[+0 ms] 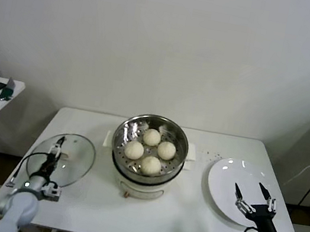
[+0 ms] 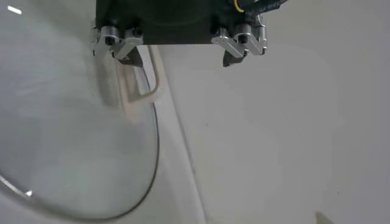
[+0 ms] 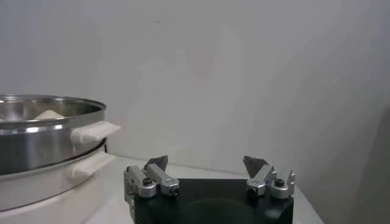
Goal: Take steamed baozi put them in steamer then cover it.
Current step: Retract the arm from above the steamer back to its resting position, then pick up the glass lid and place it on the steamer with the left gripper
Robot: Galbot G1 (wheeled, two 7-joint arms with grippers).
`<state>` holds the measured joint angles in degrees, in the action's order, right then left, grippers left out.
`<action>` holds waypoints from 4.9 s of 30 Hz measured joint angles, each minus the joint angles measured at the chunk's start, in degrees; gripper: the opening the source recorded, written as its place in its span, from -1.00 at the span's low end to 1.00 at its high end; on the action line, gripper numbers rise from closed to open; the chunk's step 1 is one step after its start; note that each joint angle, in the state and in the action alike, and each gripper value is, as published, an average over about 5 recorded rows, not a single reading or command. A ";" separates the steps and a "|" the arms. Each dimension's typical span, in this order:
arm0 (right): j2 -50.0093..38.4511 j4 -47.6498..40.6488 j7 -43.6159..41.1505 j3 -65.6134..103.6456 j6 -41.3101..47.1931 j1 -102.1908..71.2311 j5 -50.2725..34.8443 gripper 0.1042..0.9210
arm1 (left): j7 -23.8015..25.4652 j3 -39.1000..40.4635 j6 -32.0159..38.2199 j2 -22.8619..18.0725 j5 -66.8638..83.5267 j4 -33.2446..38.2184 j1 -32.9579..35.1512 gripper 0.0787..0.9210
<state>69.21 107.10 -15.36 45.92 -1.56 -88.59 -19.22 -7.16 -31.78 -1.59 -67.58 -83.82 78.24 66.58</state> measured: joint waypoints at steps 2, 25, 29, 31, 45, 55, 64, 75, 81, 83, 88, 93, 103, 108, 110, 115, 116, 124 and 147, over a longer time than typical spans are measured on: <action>0.15 -0.15 -0.14 0.06 -0.07 -0.06 0.16 0.76 | -0.25 0.12 -0.05 -0.01 -0.03 -0.82 -0.70 0.77; 1.71 -2.54 -2.19 0.96 -1.44 0.26 2.85 0.76 | -1.13 1.07 1.03 -0.24 4.18 -5.70 -4.23 -0.02; 1.78 -2.85 -2.27 0.88 -1.48 0.55 3.17 0.76 | -1.11 1.09 1.34 -0.24 4.92 -5.78 -4.32 -0.29; 1.80 -3.02 -2.32 0.86 -1.53 0.71 3.33 0.76 | -1.07 1.12 1.44 -0.24 5.27 -5.66 -4.33 -0.44; 1.30 -4.33 -2.57 0.84 -2.03 1.52 4.19 0.76 | -0.31 0.89 0.83 1.20 8.87 -1.46 -2.34 -0.82; 0.24 -5.52 -2.59 0.58 -2.17 2.66 4.34 0.76 | -0.66 -0.13 -3.46 3.69 13.96 9.59 2.97 -0.82; -1.22 -7.04 -2.47 -0.56 -2.11 4.09 4.98 0.76 | -0.82 0.91 -13.21 7.55 19.27 22.51 7.70 -0.82; -2.78 -8.75 -1.07 -3.66 -1.14 6.55 5.55 0.76 | 1.66 7.40 -27.39 15.37 23.96 35.97 6.66 -0.82; -2.59 -9.90 -0.23 -5.65 -0.98 8.26 6.39 0.76 | 4.65 15.73 -33.81 16.66 23.81 38.89 2.43 -0.82; -2.46 -10.16 -0.01 -6.03 -0.95 8.69 6.64 0.76 | 5.87 18.93 -35.42 16.38 23.05 39.24 0.47 -0.82; -2.16 -10.56 0.30 -6.46 -0.94 9.18 7.19 0.76 | 9.45 26.50 -38.29 14.01 19.80 39.11 -5.39 -0.82; -1.66 -10.90 0.43 -6.34 -1.11 9.22 7.62 0.76 | 13.43 32.46 -40.12 10.19 16.15 37.73 -10.91 -0.82; -0.57 -11.31 0.50 -4.98 -1.56 8.58 8.47 0.76 | 18.90 39.02 -40.65 2.73 10.91 33.02 -16.95 -0.82; 0.02 -11.40 0.50 -4.15 -1.64 8.29 8.70 0.76 | 20.21 40.88 -40.66 -0.85 9.46 30.39 -18.47 -0.82; 0.25 -11.36 0.50 -3.81 -1.64 8.09 8.76 0.76 | 20.66 41.64 -40.64 -2.17 9.12 29.45 -18.84 -0.82; 0.61 -11.26 0.44 -2.89 -1.79 7.51 8.85 0.76 | 21.37 43.03 -40.63 -5.16 8.41 27.32 -19.31 -0.82; 0.65 -11.26 0.41 -2.73 -1.84 7.42 8.86 0.76 | 21.44 43.29 -40.63 -5.69 8.31 26.95 -19.41 -0.82; 1.18 -11.24 0.23 -1.52 -2.24 6.98 8.90 0.76 | 21.58 44.84 -40.61 -9.25 7.60 24.17 -20.48 -0.82; 2.06 -11.28 -0.39 -0.63 -2.55 7.23 9.17 0.76 | 22.24 44.88 -40.60 -11.13 5.55 19.71 -21.65 -0.82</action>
<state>71.27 95.83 -15.75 45.29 -4.11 -81.36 -10.06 15.08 13.10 -42.19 -78.70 -78.27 97.95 44.93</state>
